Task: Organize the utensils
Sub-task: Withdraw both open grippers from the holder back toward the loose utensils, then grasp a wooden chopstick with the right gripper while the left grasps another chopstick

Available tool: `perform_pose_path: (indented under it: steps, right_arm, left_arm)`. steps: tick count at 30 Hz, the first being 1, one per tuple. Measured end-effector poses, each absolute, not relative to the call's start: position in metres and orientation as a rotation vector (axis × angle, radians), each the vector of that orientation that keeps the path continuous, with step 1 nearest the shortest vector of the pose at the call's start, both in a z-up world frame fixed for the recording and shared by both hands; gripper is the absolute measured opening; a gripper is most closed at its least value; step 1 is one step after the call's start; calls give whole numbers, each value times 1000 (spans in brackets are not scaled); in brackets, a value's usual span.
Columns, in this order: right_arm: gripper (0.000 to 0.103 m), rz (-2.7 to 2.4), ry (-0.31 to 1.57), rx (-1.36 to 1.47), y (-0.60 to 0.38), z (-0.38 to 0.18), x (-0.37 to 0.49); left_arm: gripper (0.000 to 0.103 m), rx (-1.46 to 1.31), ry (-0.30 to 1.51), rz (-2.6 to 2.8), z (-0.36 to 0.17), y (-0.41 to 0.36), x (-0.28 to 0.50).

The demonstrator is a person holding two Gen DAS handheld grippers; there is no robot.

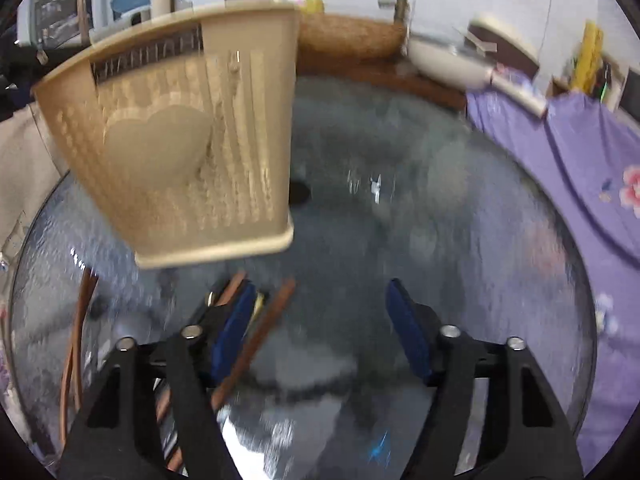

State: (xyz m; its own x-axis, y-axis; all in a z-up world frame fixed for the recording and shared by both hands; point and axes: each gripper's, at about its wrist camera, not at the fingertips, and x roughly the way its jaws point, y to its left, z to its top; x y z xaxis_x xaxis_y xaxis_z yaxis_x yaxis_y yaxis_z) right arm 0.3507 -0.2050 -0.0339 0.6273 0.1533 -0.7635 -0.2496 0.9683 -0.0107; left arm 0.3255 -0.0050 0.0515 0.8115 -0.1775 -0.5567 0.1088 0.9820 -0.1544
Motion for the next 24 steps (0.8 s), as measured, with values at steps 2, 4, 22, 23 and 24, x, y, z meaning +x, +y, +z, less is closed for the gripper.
perform_pose_path:
  steps: [2, 4, 22, 23, 24]
  right_arm:
    - [49, 230, 914, -77, -208, -39, 345]
    - [49, 240, 937, -39, -209, -42, 342]
    - [27, 230, 1048, -117, -177, -51, 364]
    - [23, 234, 1051, -118, -178, -50, 365]
    - [21, 235, 1051, -123, -180, -51, 365]
  left_arm:
    - [66, -95, 582, -148, 54, -8, 316]
    - [67, -38, 562, -107, 55, -10, 310]
    - [50, 24, 822, -164, -18, -8, 249]
    - [49, 26, 843, -170, -25, -9, 246]
    - [47, 20, 859, -177, -32, -9, 243]
